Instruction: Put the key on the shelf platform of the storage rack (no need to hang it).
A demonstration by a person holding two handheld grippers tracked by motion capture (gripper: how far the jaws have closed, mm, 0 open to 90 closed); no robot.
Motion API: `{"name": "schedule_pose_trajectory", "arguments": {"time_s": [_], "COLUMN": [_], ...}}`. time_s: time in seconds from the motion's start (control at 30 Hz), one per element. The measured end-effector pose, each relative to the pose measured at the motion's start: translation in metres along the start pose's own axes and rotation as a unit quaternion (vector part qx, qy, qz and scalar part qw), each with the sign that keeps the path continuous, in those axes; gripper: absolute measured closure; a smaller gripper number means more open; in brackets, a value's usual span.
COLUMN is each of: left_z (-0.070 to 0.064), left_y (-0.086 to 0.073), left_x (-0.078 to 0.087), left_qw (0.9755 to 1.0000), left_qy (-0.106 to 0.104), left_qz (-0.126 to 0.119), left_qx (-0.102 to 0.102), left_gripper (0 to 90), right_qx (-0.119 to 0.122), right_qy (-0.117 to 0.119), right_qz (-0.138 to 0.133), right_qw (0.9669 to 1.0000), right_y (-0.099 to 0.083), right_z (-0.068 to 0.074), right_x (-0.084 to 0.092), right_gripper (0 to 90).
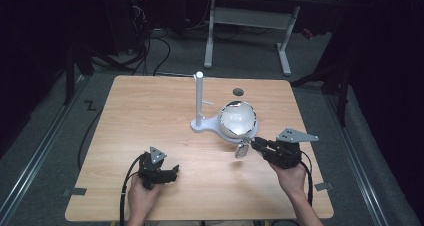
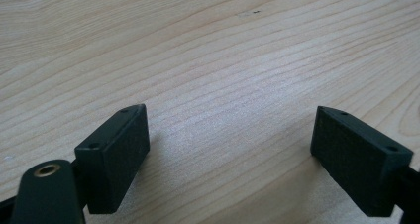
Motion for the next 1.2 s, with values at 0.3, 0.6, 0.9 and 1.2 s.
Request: {"name": "schedule_pose_trajectory", "arguments": {"time_s": [0.3, 0.6, 0.9, 1.2], "left_z": [0.000, 0.000, 0.000, 0.000], "left_y": [0.000, 0.000, 0.000, 0.000], "left_x": [0.000, 0.000, 0.000, 0.000], "left_qw": [1.0000, 1.0000, 1.0000, 1.0000], "left_qy": [0.000, 0.000, 0.000, 0.000], "left_qz": [0.000, 0.000, 0.000, 0.000], "left_qx": [0.000, -0.001, 0.000, -0.001], "left_gripper": [15.6, 15.6, 15.6, 15.6], "right_qx": [0.004, 0.011, 0.004, -0.013], "right_qy": [0.011, 0.009, -0.005, -0.021], "right_qz": [-0.007, -0.011, -0.021, -0.027], "right_qw": [0.9999, 0.9998, 0.9998, 0.9993], "right_y": [0.017, 0.041, 0.060, 0.061], "right_z": [0.000, -0.007, -0.020, -0.034], "right_x": [-0.004, -0.006, -0.007, -0.014], "right_gripper": [75.7, 75.7, 75.7, 75.7]}}
Point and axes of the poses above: each handheld gripper's, and its own axes: x roughly backward along the jaws, y roughly out of its top, z roughly to its left, the point moved 1 cm from there along -x, roughly forward along the jaws, and after that the axes turned 13 degrees about y, right-handed, at the moved point
